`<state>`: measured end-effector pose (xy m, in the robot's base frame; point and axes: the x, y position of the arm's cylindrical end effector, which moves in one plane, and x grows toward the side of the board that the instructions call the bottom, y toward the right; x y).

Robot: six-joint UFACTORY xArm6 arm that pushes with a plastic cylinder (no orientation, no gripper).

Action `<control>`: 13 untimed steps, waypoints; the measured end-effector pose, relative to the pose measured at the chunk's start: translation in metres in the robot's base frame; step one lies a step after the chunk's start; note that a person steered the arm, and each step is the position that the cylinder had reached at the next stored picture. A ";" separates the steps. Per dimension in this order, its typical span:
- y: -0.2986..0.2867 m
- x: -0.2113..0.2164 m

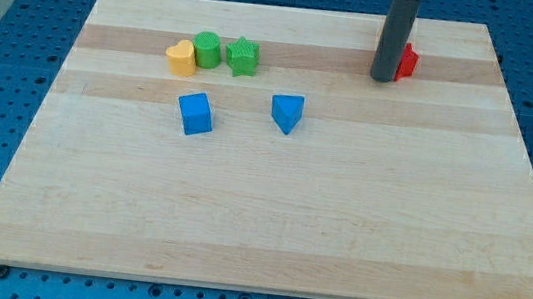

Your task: Push the yellow heart to the bottom of the red star

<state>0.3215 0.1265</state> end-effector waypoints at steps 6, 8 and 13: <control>-0.262 0.028; -0.332 0.057; -0.251 0.014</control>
<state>0.3351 -0.1248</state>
